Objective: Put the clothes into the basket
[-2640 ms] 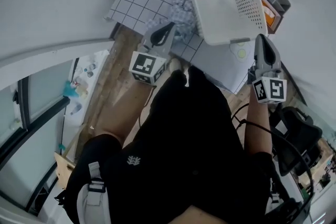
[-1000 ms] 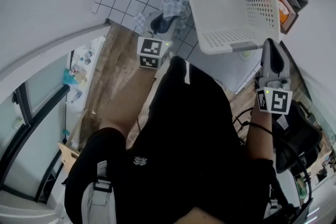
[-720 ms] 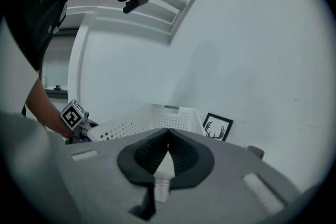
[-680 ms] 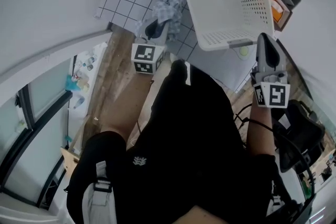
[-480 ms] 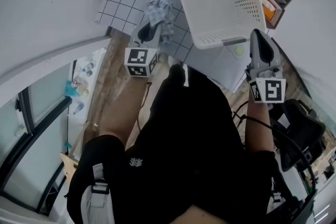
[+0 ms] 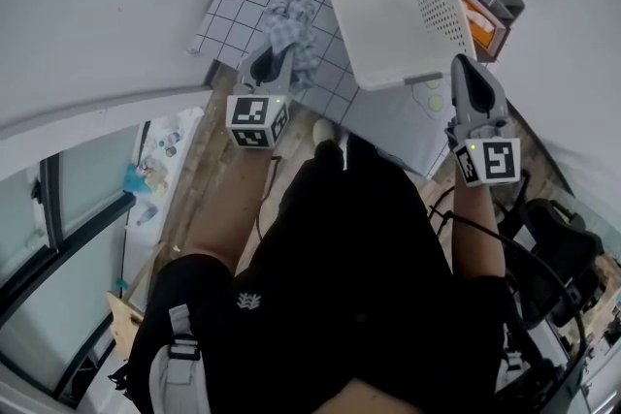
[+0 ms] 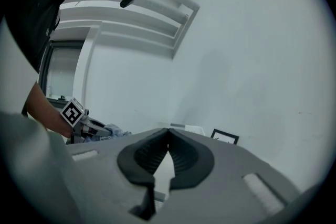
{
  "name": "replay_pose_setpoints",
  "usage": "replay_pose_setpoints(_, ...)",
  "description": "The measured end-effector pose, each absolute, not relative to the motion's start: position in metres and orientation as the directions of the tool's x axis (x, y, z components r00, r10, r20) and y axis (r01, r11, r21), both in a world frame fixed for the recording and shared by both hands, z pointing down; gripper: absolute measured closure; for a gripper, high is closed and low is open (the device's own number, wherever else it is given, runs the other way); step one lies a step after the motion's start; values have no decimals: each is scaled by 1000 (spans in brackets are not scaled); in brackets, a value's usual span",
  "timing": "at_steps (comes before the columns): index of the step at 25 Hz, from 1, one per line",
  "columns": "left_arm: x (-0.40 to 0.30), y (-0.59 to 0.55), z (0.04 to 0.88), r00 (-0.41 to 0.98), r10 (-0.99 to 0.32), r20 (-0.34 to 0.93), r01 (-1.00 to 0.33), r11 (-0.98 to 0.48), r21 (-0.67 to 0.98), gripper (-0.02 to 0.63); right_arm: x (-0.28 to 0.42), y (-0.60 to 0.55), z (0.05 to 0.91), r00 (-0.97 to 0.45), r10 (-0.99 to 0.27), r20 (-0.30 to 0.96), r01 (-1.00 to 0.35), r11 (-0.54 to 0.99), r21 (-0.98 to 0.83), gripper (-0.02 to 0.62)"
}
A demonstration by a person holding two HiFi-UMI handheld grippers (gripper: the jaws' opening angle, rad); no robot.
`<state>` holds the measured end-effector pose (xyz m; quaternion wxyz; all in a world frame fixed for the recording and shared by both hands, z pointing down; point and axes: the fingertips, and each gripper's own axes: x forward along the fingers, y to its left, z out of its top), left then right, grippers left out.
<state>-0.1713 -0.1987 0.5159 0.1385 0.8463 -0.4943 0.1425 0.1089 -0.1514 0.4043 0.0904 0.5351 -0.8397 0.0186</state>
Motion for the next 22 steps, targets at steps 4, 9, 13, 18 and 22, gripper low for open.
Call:
replay_pose_setpoints(4, -178, -200, 497, 453, -816, 358, -888, -449, 100, 535, 106, -150, 394, -436, -885, 161, -892, 448, 50, 594)
replay_pose_setpoints(9, -178, -201, 471, 448, -835, 321, -891, -447, 80, 535, 108, -150, 385, -443, -883, 152, -892, 451, 18, 594)
replay_pose_setpoints(13, -177, -203, 452, 448, -844, 295, -890, -451, 64, 535, 108, -150, 378, -450, -881, 146, -890, 455, 1, 594)
replay_pose_setpoints(18, -172, -208, 430, 449, -854, 264, -890, -455, 42, 535, 111, -152, 366, -453, -883, 122, -890, 457, 2, 594)
replay_pose_setpoints(22, -169, -214, 412, 452, -860, 239, -888, -460, 24, 535, 116, -153, 358, -452, -885, 111, -891, 455, 3, 594)
